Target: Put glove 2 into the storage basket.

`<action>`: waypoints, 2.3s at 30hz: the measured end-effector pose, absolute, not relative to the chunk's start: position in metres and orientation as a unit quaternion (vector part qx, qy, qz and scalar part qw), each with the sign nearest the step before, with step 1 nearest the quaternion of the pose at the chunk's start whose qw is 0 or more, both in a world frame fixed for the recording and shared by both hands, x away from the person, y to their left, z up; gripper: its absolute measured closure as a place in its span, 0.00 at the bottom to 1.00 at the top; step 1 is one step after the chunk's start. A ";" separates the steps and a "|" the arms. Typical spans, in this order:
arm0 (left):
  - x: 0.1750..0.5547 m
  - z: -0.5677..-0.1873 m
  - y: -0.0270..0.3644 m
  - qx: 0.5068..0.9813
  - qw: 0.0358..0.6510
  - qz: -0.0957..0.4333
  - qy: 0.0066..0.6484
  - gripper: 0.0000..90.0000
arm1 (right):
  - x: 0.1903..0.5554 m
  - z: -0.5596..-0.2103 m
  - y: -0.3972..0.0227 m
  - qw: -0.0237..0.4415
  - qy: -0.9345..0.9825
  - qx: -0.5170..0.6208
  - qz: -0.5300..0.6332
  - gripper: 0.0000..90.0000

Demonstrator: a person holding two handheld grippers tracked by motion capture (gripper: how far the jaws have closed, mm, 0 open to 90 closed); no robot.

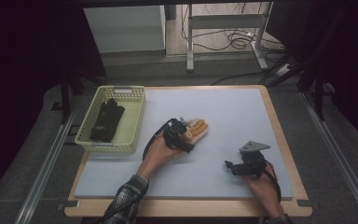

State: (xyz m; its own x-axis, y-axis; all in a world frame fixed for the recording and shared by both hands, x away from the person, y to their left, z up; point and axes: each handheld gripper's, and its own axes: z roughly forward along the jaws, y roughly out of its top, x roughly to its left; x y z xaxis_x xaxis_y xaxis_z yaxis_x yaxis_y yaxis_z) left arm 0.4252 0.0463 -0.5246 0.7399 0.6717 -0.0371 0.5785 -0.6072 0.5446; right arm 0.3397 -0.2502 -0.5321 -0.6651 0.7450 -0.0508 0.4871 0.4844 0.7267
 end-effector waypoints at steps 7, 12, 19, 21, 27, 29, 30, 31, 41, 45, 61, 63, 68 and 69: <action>0.418 -0.519 0.050 0.892 0.273 0.084 0.351 0.47 | 0.340 -0.532 -0.250 0.184 0.841 0.366 0.353 0.20; 0.419 -0.517 0.055 0.887 0.283 0.069 0.359 0.64 | 0.340 -0.532 -0.250 0.184 0.842 0.366 0.352 0.20; 0.415 -0.510 0.065 0.876 0.301 0.054 0.372 0.68 | 0.340 -0.532 -0.250 0.183 0.842 0.366 0.352 0.20; 0.415 -0.508 0.066 0.876 0.302 0.056 0.372 0.69 | 0.340 -0.532 -0.250 0.183 0.842 0.366 0.352 0.20; 0.413 -0.484 0.075 0.865 0.325 0.069 0.377 0.68 | 0.340 -0.532 -0.250 0.183 0.842 0.366 0.352 0.20; 0.413 -0.477 0.078 0.863 0.326 0.074 0.380 0.68 | 0.340 -0.532 -0.250 0.183 0.842 0.366 0.352 0.20; 0.413 -0.474 0.079 0.861 0.327 0.077 0.381 0.68 | 0.340 -0.532 -0.250 0.183 0.842 0.366 0.352 0.20; 0.413 -0.470 0.081 0.860 0.328 0.080 0.383 0.68 | 0.340 -0.532 -0.250 0.183 0.842 0.366 0.352 0.20; 0.415 -0.435 0.107 0.846 0.326 0.118 0.405 0.68 | 0.340 -0.532 -0.250 0.184 0.842 0.365 0.352 0.20; 0.417 -0.417 0.127 0.833 0.323 0.141 0.426 0.68 | 0.340 -0.532 -0.250 0.184 0.841 0.365 0.354 0.20; 0.430 -0.401 0.222 0.773 0.283 0.195 0.533 0.67 | 0.340 -0.532 -0.250 0.184 0.841 0.365 0.354 0.20; 0.431 -0.404 0.228 0.771 0.276 0.197 0.540 0.67 | 0.340 -0.532 -0.250 0.184 0.841 0.365 0.354 0.20; 0.440 -0.425 0.251 0.759 0.241 0.192 0.574 0.67 | 0.340 -0.532 -0.250 0.184 0.841 0.365 0.354 0.20; 0.442 -0.430 0.253 0.759 0.235 0.189 0.577 0.67 | 0.340 -0.532 -0.250 0.184 0.841 0.365 0.354 0.20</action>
